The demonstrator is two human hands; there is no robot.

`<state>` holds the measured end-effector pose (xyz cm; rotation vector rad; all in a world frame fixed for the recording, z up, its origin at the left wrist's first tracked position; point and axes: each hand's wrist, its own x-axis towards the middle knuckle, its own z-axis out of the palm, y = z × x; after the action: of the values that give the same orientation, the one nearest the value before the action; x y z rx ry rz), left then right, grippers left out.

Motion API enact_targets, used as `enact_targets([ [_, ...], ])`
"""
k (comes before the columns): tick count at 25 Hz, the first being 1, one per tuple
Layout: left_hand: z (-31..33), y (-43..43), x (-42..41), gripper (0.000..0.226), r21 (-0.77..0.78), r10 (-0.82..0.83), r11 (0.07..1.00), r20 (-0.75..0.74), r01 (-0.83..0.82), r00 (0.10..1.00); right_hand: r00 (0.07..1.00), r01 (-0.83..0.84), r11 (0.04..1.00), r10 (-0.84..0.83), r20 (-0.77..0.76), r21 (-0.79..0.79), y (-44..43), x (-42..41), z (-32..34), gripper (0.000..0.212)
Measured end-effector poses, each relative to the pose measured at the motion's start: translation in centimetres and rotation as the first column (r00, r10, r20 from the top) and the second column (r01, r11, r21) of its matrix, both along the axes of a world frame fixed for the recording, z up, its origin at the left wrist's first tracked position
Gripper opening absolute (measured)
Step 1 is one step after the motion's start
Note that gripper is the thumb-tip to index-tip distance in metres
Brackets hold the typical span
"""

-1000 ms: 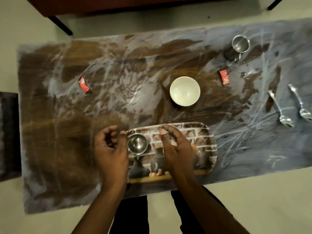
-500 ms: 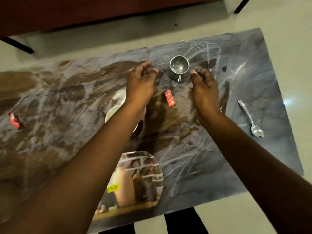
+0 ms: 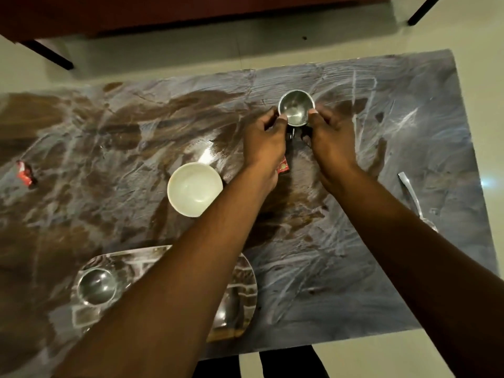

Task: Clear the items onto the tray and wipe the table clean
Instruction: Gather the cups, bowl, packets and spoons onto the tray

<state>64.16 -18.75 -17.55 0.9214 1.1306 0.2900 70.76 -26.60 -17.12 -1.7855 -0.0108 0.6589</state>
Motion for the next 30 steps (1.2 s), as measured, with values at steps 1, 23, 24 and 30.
enact_targets([
  [1,1.0,-0.6,-1.8,0.037,0.016,0.036,0.999,0.021,-0.037,0.999,1.000,0.004,1.000,-0.004,0.022,0.027,-0.3,-1.5,0.8,0.021],
  [23,0.2,-6.6,-36.0,0.012,-0.085,0.570,0.807,-0.153,-0.585,0.807,0.983,-0.158,0.987,0.154,-0.096,-0.040,-2.4,-36.1,-2.0,0.034],
  [24,0.0,-6.5,-36.0,0.013,-0.085,0.574,0.802,-0.169,-0.592,0.801,0.982,-0.166,0.985,0.161,-0.097,-0.041,-2.3,-36.2,-2.2,0.034],
  [30,-0.5,-6.0,-36.4,0.013,-0.120,0.599,0.779,-0.148,-0.616,0.787,0.973,-0.214,0.975,0.208,-0.097,-0.065,-1.6,-36.4,-2.7,0.039],
])
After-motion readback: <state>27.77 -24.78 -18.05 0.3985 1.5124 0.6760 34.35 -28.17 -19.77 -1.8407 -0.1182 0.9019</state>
